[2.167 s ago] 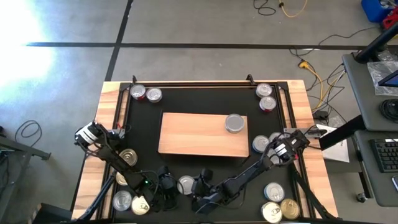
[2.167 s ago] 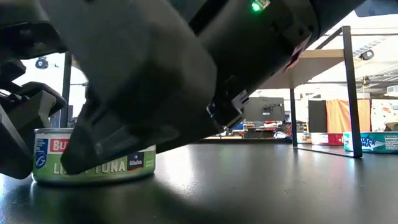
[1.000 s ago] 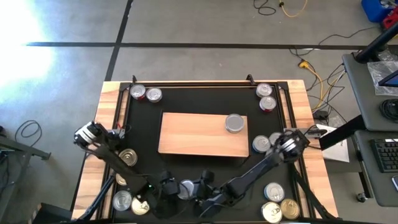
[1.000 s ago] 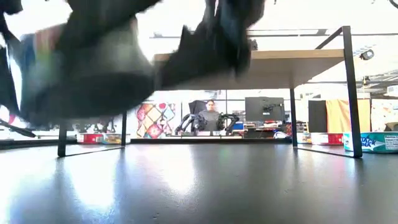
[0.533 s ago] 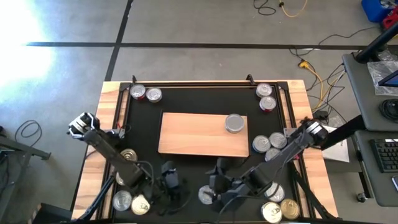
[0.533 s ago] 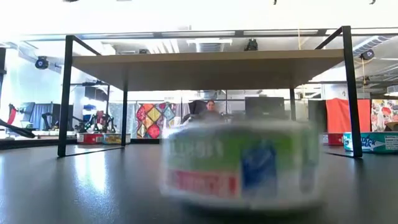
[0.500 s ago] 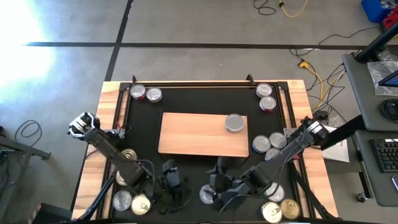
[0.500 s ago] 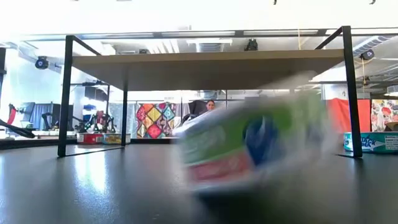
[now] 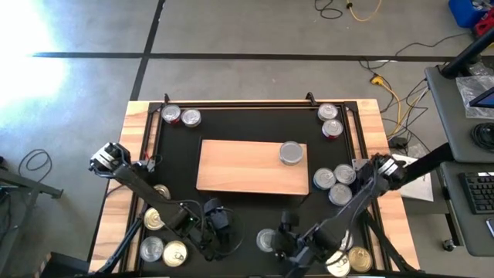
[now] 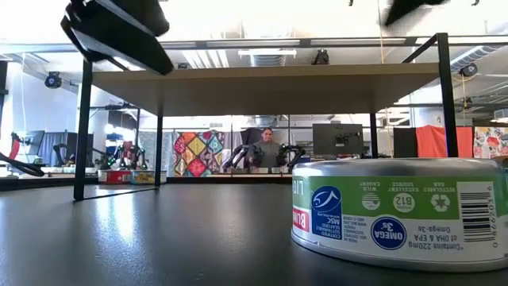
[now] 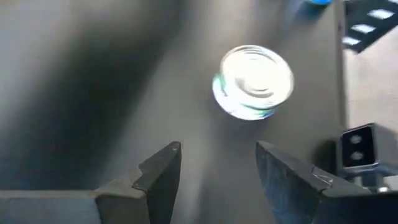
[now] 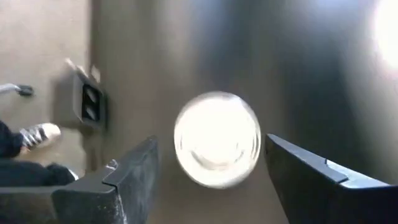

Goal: Stack canned seafood by type on shelf
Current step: Stack the green white tuna can on top of the green white tuna can on the shelf

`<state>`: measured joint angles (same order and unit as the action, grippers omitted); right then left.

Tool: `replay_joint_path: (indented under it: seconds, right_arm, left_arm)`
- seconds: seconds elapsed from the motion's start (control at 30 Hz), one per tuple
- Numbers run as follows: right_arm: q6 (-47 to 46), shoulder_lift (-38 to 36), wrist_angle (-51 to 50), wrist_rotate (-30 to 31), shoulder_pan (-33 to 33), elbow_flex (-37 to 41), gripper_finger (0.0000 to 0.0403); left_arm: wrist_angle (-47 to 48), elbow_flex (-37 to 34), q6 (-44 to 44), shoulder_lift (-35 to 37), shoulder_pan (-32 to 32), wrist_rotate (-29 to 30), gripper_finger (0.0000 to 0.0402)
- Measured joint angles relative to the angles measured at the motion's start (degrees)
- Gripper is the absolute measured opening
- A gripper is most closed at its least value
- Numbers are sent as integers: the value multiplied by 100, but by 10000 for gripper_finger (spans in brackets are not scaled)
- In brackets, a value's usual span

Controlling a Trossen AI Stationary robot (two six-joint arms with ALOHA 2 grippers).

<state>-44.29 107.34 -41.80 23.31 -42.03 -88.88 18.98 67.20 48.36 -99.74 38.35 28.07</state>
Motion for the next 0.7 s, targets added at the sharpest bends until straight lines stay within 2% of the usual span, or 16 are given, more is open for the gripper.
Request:
replay_joint_path:
  seconds: [0.13, 0.2, 0.43, 0.7]
  right_arm:
    - [-620, 325, -4, -71, -191, 261, 300]
    - [-771, 510, 5, -245, -244, 330, 313]
    - [-1069, 975, 50, -399, -204, 351, 335]
    - [-1213, 980, 51, -248, -36, 349, 319]
  left_arm:
    - [-961, -51, -344, -366, -13, -61, 192]
    - [-1109, 70, -462, -622, -51, -42, 192]
    - [-1120, 749, -567, -1574, -204, 424, 192]
    - [-894, 1162, -638, -2084, -415, 415, 192]
